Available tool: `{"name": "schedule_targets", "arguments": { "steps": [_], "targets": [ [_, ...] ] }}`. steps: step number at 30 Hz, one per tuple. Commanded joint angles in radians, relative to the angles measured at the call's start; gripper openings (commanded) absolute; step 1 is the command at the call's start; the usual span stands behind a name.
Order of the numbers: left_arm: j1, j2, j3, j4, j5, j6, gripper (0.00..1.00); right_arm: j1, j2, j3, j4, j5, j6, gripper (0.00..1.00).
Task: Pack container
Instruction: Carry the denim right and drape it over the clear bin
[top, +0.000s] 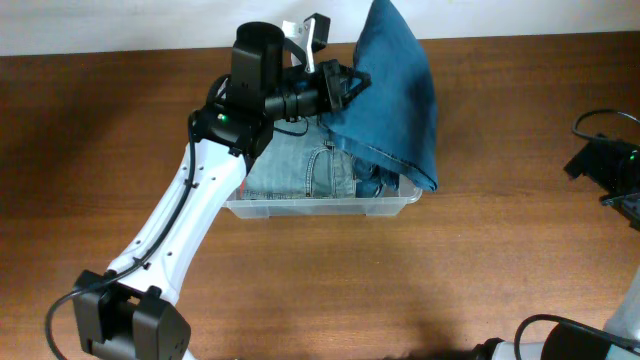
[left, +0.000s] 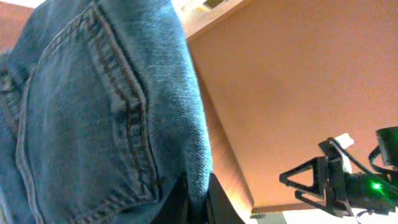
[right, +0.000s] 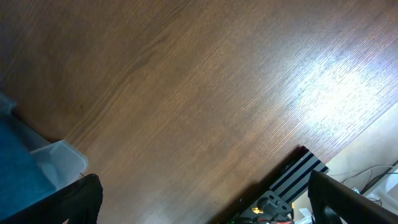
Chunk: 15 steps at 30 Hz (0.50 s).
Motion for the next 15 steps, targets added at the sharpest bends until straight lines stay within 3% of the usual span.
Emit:
{"name": "schedule_targets", "arguments": {
  "steps": [1, 8, 15],
  "targets": [
    [0.015, -0.02, 0.032, -0.058, 0.015, -0.008, 0.01, -0.005, -0.004, 0.002, 0.0, 0.002, 0.006, 0.98],
    [0.061, -0.02, 0.032, -0.116, 0.055, -0.008, 0.01, -0.004, -0.004, 0.002, 0.0, 0.002, 0.006, 0.98],
    [0.064, -0.02, 0.056, 0.071, 0.179, -0.092, 0.01, -0.005, -0.004, 0.002, 0.0, 0.002, 0.006, 0.99]
  ]
}}
